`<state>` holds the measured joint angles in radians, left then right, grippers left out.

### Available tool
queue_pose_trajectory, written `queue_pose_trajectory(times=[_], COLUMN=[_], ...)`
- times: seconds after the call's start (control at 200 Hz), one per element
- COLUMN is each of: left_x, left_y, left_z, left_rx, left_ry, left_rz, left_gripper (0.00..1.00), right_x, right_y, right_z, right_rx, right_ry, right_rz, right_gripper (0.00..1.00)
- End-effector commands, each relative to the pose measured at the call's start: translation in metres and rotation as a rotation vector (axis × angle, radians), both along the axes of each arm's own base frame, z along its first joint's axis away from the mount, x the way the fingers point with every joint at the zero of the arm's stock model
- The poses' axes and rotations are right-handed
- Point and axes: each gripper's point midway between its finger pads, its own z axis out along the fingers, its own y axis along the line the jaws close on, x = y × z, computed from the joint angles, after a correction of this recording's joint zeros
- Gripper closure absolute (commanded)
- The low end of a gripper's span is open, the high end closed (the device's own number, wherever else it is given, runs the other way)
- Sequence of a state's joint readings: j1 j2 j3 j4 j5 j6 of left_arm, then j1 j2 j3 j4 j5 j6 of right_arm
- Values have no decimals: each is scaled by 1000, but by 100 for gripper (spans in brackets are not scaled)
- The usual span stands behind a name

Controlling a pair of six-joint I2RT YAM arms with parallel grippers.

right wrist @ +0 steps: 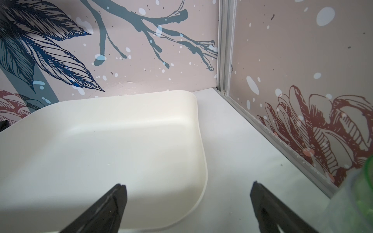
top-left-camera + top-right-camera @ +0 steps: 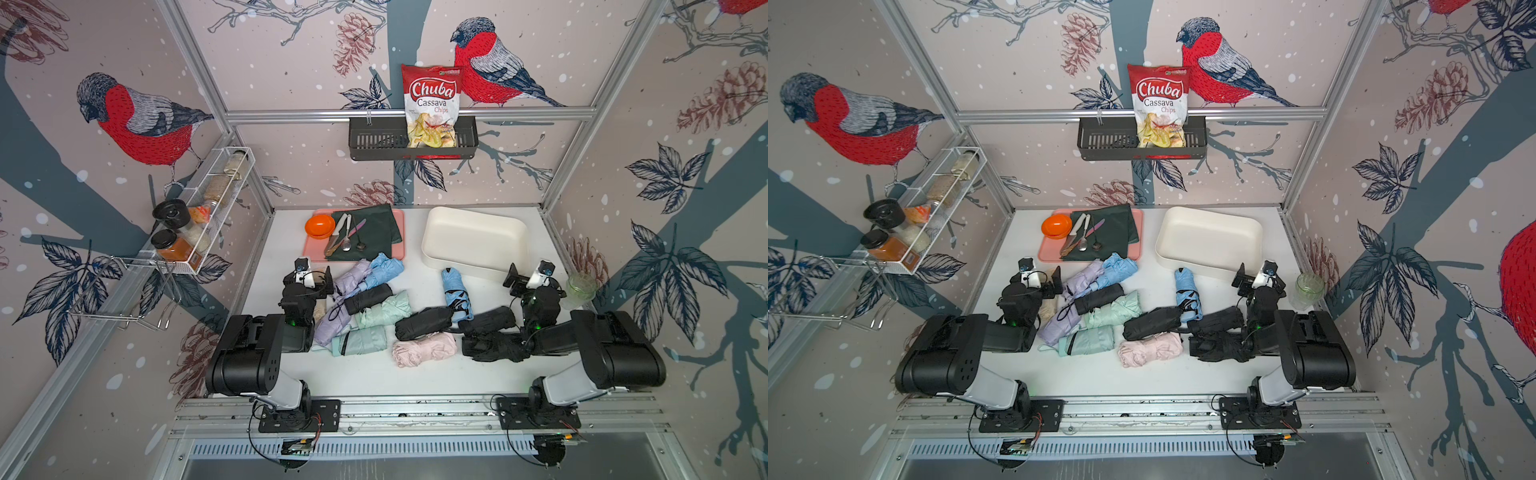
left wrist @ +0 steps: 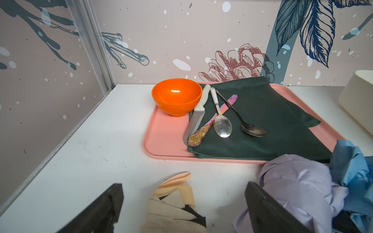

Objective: Put the umbrella into the storage box
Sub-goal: Pick up the umbrella from the center of the board.

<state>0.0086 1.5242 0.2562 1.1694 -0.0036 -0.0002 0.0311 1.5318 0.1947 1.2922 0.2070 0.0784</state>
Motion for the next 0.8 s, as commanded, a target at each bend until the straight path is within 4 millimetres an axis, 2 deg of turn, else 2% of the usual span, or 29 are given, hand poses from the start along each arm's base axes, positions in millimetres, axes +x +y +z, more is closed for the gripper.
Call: queue_pose_trajectory(times=[0.0,0.11,0.29,0.39,0.635,0.795], left_x=[1,6,6,3,4,2], left_y=[0,3,3,-6,-47,-98], left_z=[8,9,27,38,73,92], left_rx=[1,1,16,65,39,12], left_ry=[-30,-13,-21,-32,-29,5], left_rz=[3,17,39,47,-34,-248], left_gripper=[3,3,3,3,3,3], right_x=[-1,-6,-9,-12,-27,-39], right_y=[-3,-6,-3,0,2,-10], right_z=[13,21,37,48,75,92], right_rx=[6,8,-10,-21,19,143], right_ry=[-47,-70,-79,-89,-54,-27], right_rz=[-22,-35,-47,-52,-121,-211], right_gripper=[0,0,0,0,0,0])
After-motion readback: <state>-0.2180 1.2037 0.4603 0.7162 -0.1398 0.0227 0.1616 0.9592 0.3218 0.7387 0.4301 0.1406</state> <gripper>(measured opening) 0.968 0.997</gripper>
